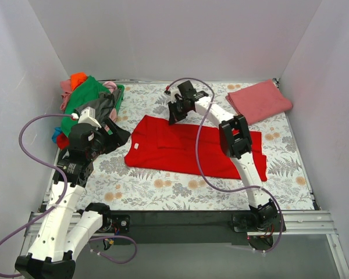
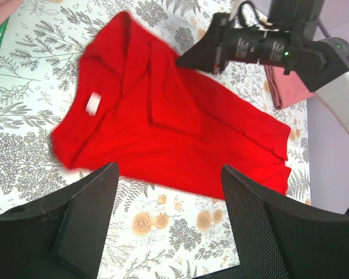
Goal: Fold and stack the t-shirts
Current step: Fold the tshirt
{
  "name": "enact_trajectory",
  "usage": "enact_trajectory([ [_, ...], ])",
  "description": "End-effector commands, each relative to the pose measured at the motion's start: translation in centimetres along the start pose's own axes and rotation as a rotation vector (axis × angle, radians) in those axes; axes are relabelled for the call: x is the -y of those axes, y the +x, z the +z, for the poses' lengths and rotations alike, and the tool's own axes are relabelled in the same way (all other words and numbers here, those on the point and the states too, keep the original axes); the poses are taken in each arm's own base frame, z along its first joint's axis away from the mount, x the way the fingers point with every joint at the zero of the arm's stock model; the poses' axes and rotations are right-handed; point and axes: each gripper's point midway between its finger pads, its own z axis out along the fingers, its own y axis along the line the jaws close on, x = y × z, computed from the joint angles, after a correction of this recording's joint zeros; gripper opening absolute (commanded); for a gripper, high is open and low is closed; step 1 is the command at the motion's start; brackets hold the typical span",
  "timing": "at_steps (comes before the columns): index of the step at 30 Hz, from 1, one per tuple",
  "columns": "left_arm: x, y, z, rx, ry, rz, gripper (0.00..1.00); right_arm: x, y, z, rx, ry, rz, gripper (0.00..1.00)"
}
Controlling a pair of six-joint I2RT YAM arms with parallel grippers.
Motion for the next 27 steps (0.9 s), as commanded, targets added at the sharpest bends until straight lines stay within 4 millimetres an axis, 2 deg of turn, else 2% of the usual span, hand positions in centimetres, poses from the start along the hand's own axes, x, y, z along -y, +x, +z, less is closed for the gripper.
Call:
enact_trajectory([
  [1, -0.2, 0.1, 0.1, -0.003, -0.006, -0.015, 0.69, 8.4, -5.0, -4.5, 0.194, 0.212, 0.142, 0.01],
  [2, -0.2, 0.2, 0.2, -0.005, -0.006, -0.019, 0.69, 10.1, -5.6, -5.8, 0.226, 0.242, 0.165, 0.01],
  [3, -0.1, 0.3, 0.3, -0.011, -0.001, -0.022, 0.69, 10.9, -6.2, -6.6, 0.251, 0.258, 0.173, 0.03],
  [5, 0.1, 0.3, 0.5, -0.016, 0.007, -0.026, 0.69, 12.7, -7.1, -8.4, 0.297, 0.285, 0.182, 0.15],
  [6, 0.2, 0.3, 0.7, -0.021, 0.011, -0.031, 0.69, 13.1, -7.5, -9.1, 0.312, 0.292, 0.182, 0.28],
  [9, 0.4, 0.7, 1.0, -0.04, 0.029, -0.037, 0.7, 14.1, -8.7, -12.0, 0.355, 0.32, 0.151, 0.39],
  [10, 0.7, 1.0, 1.1, -0.056, 0.047, -0.037, 0.7, 14.2, -8.6, -12.6, 0.35, 0.325, 0.124, 0.42],
  [11, 0.6, 1.6, 1.3, -0.076, 0.055, -0.04, 0.7, 13.6, -9.5, -14.6, 0.377, 0.331, 0.09, 0.45],
  [13, 1.0, 2.5, 1.8, -0.122, 0.087, -0.049, 0.71, 12.3, -9.7, -16.1, 0.379, 0.301, 0.031, 0.56],
  [14, 1.6, 3.4, 1.9, -0.173, 0.129, -0.057, 0.71, 10.6, -9.4, -17.5, 0.364, 0.274, -0.07, 0.62],
  [15, 1.5, 4.3, 2.3, -0.206, 0.141, -0.079, 0.7, 9.3, -9.0, -18.0, 0.353, 0.231, -0.119, 0.7],
  [16, 1.6, 5.1, 2.8, -0.243, 0.152, -0.095, 0.7, 6.9, -8.6, -18.4, 0.35, 0.13, -0.185, 0.73],
  [18, 2.1, 6.4, 3.2, -0.304, 0.19, -0.168, 0.69, 3.3, -5.6, -19.7, 0.287, 0.029, -0.322, 0.81],
  [19, 1.4, 8.2, 3.6, -0.35, 0.184, -0.21, 0.68, 2.1, -4.3, -19.9, 0.26, 0.0, -0.362, 0.82],
  [20, 1.2, 9.1, 4.1, -0.383, 0.185, -0.245, 0.66, 0.0, -3.8, -21.7, 0.258, 0.012, -0.43, 0.84],
  [21, 1.6, 9.8, 4.5, -0.392, 0.211, -0.257, 0.65, 0.2, 0.5, -20.4, 0.158, -0.002, -0.488, 0.87],
  [22, 0.9, 11.4, 4.9, -0.426, 0.177, -0.316, 0.62, -1.0, 1.4, -22.2, 0.145, 0.059, -0.553, 0.88],
  [23, 0.5, 12.2, 5.6, -0.447, 0.147, -0.331, 0.62, -1.1, 3.2, -22.5, 0.107, 0.079, -0.592, 0.88],
  [24, 0.1, 12.9, 6.4, -0.44, 0.099, -0.331, 0.61, -0.9, 8.5, -21.3, -0.01, 0.056, -0.606, 0.88],
  [25, 0.1, 13.0, 6.9, -0.442, 0.076, -0.341, 0.59, -1.5, 9.6, -23.0, -0.032, 0.114, -0.656, 0.88],
  [26, -0.5, 13.6, 8.0, -0.458, 0.022, -0.348, 0.59, -1.5, 12.0, -23.0, -0.083, 0.124, -0.665, 0.88],
  [27, -0.7, 14.0, 8.5, -0.464, -0.013, -0.349, 0.59, -1.2, 16.3, -22.5, -0.171, 0.12, -0.649, 0.86],
])
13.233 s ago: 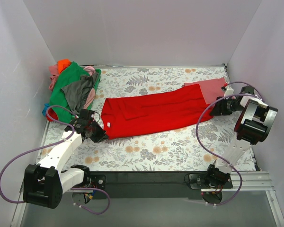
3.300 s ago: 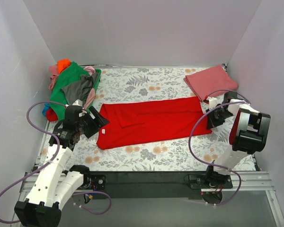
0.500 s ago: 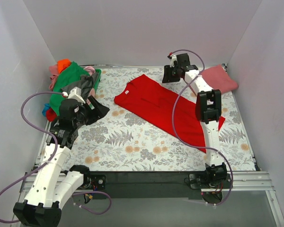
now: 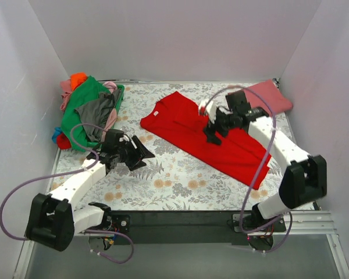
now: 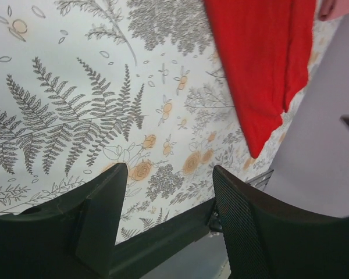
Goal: Fold and stack the t-shirts
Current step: Fold the tshirt
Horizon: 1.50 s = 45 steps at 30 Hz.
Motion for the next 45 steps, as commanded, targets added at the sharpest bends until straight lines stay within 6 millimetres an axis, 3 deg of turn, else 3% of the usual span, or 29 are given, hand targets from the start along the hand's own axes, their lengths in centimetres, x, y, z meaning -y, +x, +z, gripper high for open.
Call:
enact_trajectory([
  [1, 1.2, -2.1, 1.8, 0.08, -0.041, -0.057, 0.59, -4.2, 10.8, -1.5, -0.311, -0.022, -0.119, 0.85],
  [5, 1.1, -3.8, 3.9, 0.09, -0.13, -0.1, 0.59, -7.1, 16.6, -3.1, -0.457, 0.024, -0.074, 0.68],
  [7, 1.3, -3.9, 4.5, 0.076, -0.13, -0.099, 0.59, -8.3, 19.1, -3.7, -0.52, 0.049, -0.066, 0.66],
  [11, 1.4, -3.9, 4.1, 0.095, -0.117, -0.093, 0.59, -8.6, 22.3, -4.1, -0.603, 0.128, -0.087, 0.66],
  [13, 1.3, -3.7, 3.5, 0.105, -0.11, -0.082, 0.59, -8.1, 23.1, -3.9, -0.631, 0.163, -0.088, 0.65],
  [17, 0.9, -3.5, 2.6, 0.122, -0.116, -0.069, 0.59, -8.2, 24.0, -3.1, -0.662, 0.165, -0.067, 0.53],
  [21, 0.6, -3.6, 1.7, 0.147, -0.134, -0.051, 0.59, -9.3, 24.0, -2.3, -0.675, 0.121, -0.051, 0.17],
  [24, 0.9, -3.9, 1.2, 0.163, -0.13, -0.036, 0.59, -11.7, 23.0, -1.7, -0.634, 0.016, -0.063, 0.02],
  [25, 0.9, -3.9, 1.1, 0.165, -0.132, -0.034, 0.59, -13.7, 22.1, -1.2, -0.593, -0.068, -0.071, 0.01],
  [34, 0.7, -4.2, 1.8, 0.155, -0.151, -0.008, 0.59, -22.6, 15.7, 2.4, -0.528, -0.44, -0.313, 0.01],
  [37, 0.7, -4.7, 1.9, 0.166, -0.158, 0.023, 0.6, -24.6, 15.5, 2.6, -0.582, -0.545, -0.342, 0.1],
  [40, 0.7, -5.5, 2.1, 0.182, -0.165, 0.07, 0.64, -25.0, 12.0, 2.1, -0.504, -0.586, -0.366, 0.28],
  [41, 0.5, -5.8, 2.5, 0.183, -0.172, 0.079, 0.66, -24.5, 9.6, 2.1, -0.451, -0.564, -0.387, 0.38],
  [42, 0.5, -6.1, 2.8, 0.182, -0.17, 0.087, 0.68, -24.2, 8.7, 1.6, -0.436, -0.555, -0.386, 0.41],
  [45, 0.4, -7.2, 4.1, 0.156, -0.153, 0.105, 0.71, -20.2, 3.9, 0.8, -0.31, -0.436, -0.329, 0.48],
])
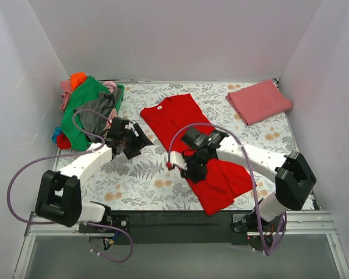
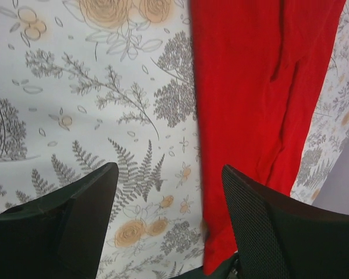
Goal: Fold and stack the t-shirts
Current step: Fold the tshirt
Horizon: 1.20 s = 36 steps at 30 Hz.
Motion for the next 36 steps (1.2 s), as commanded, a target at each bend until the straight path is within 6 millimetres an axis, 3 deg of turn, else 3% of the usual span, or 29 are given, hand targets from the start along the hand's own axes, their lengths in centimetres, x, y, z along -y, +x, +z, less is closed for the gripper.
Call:
enact_trajectory([
  [1, 1.8, -3.1, 1.1, 0.036, 0.054, 0.061, 0.71, 4.5, -1.7, -6.9, 0.179, 0.127, 0.098, 0.5],
  [3, 1.6, -3.9, 3.1, 0.006, 0.038, 0.051, 0.71, 7.7, -1.1, -10.1, 0.273, 0.199, 0.183, 0.51],
  [4, 1.8, -4.2, 3.9, -0.01, 0.038, 0.051, 0.71, 10.5, 1.0, -12.3, 0.358, 0.255, 0.3, 0.52],
  [5, 3.4, -5.6, 4.1, 0.004, 0.066, 0.065, 0.71, 11.8, 2.2, -13.4, 0.402, 0.287, 0.357, 0.53],
  [6, 2.4, -5.4, 6.4, -0.04, 0.021, 0.053, 0.71, 13.0, 3.4, -14.4, 0.442, 0.316, 0.408, 0.53],
  [7, 2.4, -5.7, 7.3, -0.053, 0.007, 0.05, 0.7, 14.1, 5.6, -15.6, 0.495, 0.342, 0.493, 0.53],
  [8, 3.6, -7.2, 7.9, -0.049, -0.004, 0.047, 0.67, 14.8, 6.4, -16.0, 0.526, 0.362, 0.532, 0.53],
  [9, 3.3, -7.4, 8.8, -0.068, -0.03, 0.038, 0.65, 15.0, 6.9, -16.3, 0.548, 0.369, 0.557, 0.53],
  [10, 2.0, -7.0, 11.2, -0.114, -0.089, 0.023, 0.63, 14.5, 7.9, -15.9, 0.571, 0.363, 0.593, 0.54],
  [11, 1.3, -6.8, 11.8, -0.14, -0.136, 0.012, 0.6, 14.8, 8.1, -15.9, 0.585, 0.388, 0.595, 0.54],
  [12, 2.6, -8.2, 12.3, -0.124, -0.123, 0.018, 0.53, 14.7, 8.6, -15.6, 0.586, 0.396, 0.606, 0.55],
  [13, 1.2, -7.5, 14.0, -0.159, -0.17, 0.002, 0.52, 14.3, 9.2, -15.0, 0.59, 0.397, 0.622, 0.55],
  [15, 1.0, -8.5, 14.7, -0.147, -0.216, -0.004, 0.47, 14.2, 9.6, -14.6, 0.611, 0.403, 0.632, 0.55],
  [17, -0.4, -8.2, 15.9, -0.168, -0.278, -0.011, 0.43, 13.6, 9.9, -13.5, 0.619, 0.378, 0.648, 0.55],
  [18, 0.0, -8.7, 16.2, -0.161, -0.275, -0.008, 0.42, 13.5, 10.0, -13.3, 0.621, 0.373, 0.652, 0.55],
  [20, -0.6, -8.7, 17.1, -0.172, -0.3, -0.008, 0.3, 13.2, 9.8, -13.1, 0.631, 0.357, 0.65, 0.55],
  [24, -0.2, -11.3, 18.3, -0.126, -0.319, -0.004, 0.12, 12.9, 9.4, -13.3, 0.653, 0.349, 0.64, 0.55],
  [25, 1.0, -12.9, 18.4, -0.096, -0.298, -0.001, 0.1, 13.0, 9.5, -13.3, 0.649, 0.351, 0.642, 0.55],
  [27, 0.4, -13.6, 19.0, -0.105, -0.323, -0.002, 0.1, 13.0, 9.7, -13.0, 0.644, 0.348, 0.649, 0.55],
  [29, 1.5, -15.8, 19.1, -0.084, -0.293, 0.0, 0.1, 13.0, 9.7, -12.7, 0.639, 0.34, 0.653, 0.55],
  [30, 0.8, -15.6, 20.1, -0.105, -0.303, -0.008, 0.1, 13.1, 9.8, -12.5, 0.637, 0.337, 0.656, 0.55],
  [34, 1.9, -17.5, 20.3, -0.106, -0.253, -0.011, 0.13, 13.2, 9.8, -11.8, 0.612, 0.332, 0.655, 0.55],
  [36, 2.2, -18.4, 19.6, -0.088, -0.238, -0.004, 0.26, 13.5, 9.7, -11.6, 0.604, 0.337, 0.652, 0.55],
])
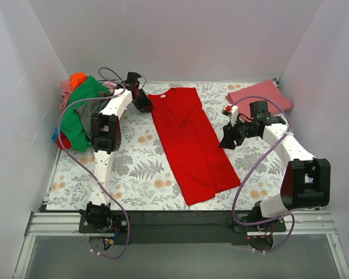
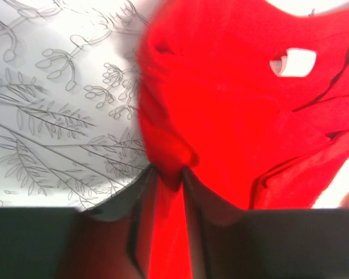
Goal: Fold and stack the t-shirts
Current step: Fold the tshirt
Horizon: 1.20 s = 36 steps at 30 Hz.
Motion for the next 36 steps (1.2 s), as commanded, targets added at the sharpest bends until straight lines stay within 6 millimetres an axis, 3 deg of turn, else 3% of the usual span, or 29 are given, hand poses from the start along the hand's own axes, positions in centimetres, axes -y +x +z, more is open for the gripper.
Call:
enact_trajectory([
  [1, -2.1, -1.4, -2.0, 0.015, -0.067, 0.018, 0.3, 0.2, -0.3, 0.8, 0.001, 0.002, -0.019, 0.55],
  [4, -0.9, -2.6, -4.7, 0.074, -0.03, 0.075, 0.44, 0.8, -0.7, 1.4, -0.017, 0.022, -0.028, 0.55],
  [5, 0.7, -4.0, -7.6, 0.14, 0.011, 0.097, 0.46, 1.1, -1.1, 1.4, -0.015, 0.028, -0.03, 0.55],
  [7, 0.8, -3.8, -9.9, 0.166, 0.024, 0.163, 0.48, 1.9, -0.9, 2.0, -0.029, 0.034, -0.002, 0.55],
  [8, 3.1, -4.7, -13.8, 0.238, 0.101, 0.21, 0.49, 2.4, -1.3, 2.1, -0.03, 0.043, 0.001, 0.55],
  [9, 3.5, -4.3, -15.6, 0.258, 0.132, 0.246, 0.49, 3.1, -0.6, 2.8, -0.055, 0.04, 0.035, 0.55],
  [11, 2.4, -2.2, -16.5, 0.264, 0.173, 0.322, 0.55, 4.1, 0.0, 3.5, -0.092, 0.051, 0.072, 0.56],
  [12, 4.2, -1.6, -21.8, 0.334, 0.272, 0.372, 0.59, 4.8, 0.3, 4.1, -0.114, 0.039, 0.099, 0.55],
  [13, 2.5, 0.9, -20.5, 0.301, 0.295, 0.39, 0.64, 4.9, 0.5, 4.3, -0.127, 0.034, 0.113, 0.55],
  [14, 2.7, 1.9, -22.3, 0.323, 0.347, 0.429, 0.75, 5.1, 0.7, 4.4, -0.132, 0.031, 0.12, 0.55],
  [15, 3.4, 2.9, -25.9, 0.381, 0.416, 0.461, 0.83, 5.3, 1.0, 4.5, -0.134, 0.026, 0.133, 0.55],
  [16, 2.3, 6.1, -25.2, 0.318, 0.493, 0.481, 0.9, 5.2, 0.8, 4.2, -0.124, 0.017, 0.112, 0.55],
  [17, 2.2, 7.3, -26.3, 0.309, 0.548, 0.479, 0.96, 4.7, 1.1, 3.9, -0.125, -0.008, 0.107, 0.55],
  [18, 2.4, 9.0, -28.4, 0.31, 0.623, 0.503, 0.96, 4.1, 0.8, 3.2, -0.095, -0.035, 0.09, 0.56],
  [19, 2.6, 11.2, -29.1, 0.247, 0.711, 0.528, 0.96, 3.5, 0.9, 2.7, -0.09, -0.054, 0.072, 0.56],
  [20, 1.6, 13.5, -28.2, 0.175, 0.729, 0.521, 0.96, 3.1, 1.2, 2.0, -0.089, -0.067, 0.031, 0.56],
  [23, 1.5, 18.9, -28.5, 0.053, 0.739, 0.579, 0.96, 1.9, 1.4, 0.0, -0.079, -0.025, -0.062, 0.56],
  [24, 1.4, 20.5, -28.1, 0.041, 0.702, 0.651, 0.96, 1.4, 0.5, -1.3, -0.055, 0.021, -0.123, 0.56],
  [25, 1.7, 25.0, -28.0, -0.043, 0.685, 0.739, 0.96, 0.7, 1.3, -1.6, -0.051, 0.023, -0.13, 0.57],
  [26, 1.4, 26.0, -27.4, -0.029, 0.624, 0.769, 0.95, 0.1, 1.2, -2.1, -0.031, 0.032, -0.167, 0.57],
  [27, 1.1, 27.8, -27.0, -0.055, 0.601, 0.801, 0.94, -0.7, -0.1, -3.4, 0.028, 0.079, -0.236, 0.59],
  [28, 0.3, 30.7, -26.8, -0.101, 0.57, 0.855, 0.89, -1.7, 0.0, -4.2, 0.063, 0.113, -0.269, 0.71],
  [29, 0.3, 32.6, -27.2, -0.14, 0.584, 0.887, 0.87, -1.5, 1.1, -3.6, 0.054, 0.112, -0.261, 0.85],
  [30, -0.4, 33.1, -26.6, -0.118, 0.529, 0.908, 0.85, -2.1, 0.8, -4.2, 0.088, 0.148, -0.282, 0.99],
  [31, -1.5, 34.7, -26.1, -0.146, 0.499, 0.923, 0.81, -1.7, 0.8, -4.1, 0.111, 0.179, -0.304, 0.99],
  [34, -3.0, 41.1, -26.1, -0.227, 0.545, 1.043, 0.76, -2.9, 4.3, -2.7, 0.055, 0.103, -0.312, 0.95],
  [36, -3.8, 42.5, -24.9, -0.187, 0.502, 1.097, 0.76, -3.6, 5.0, -2.5, 0.048, 0.059, -0.303, 0.91],
])
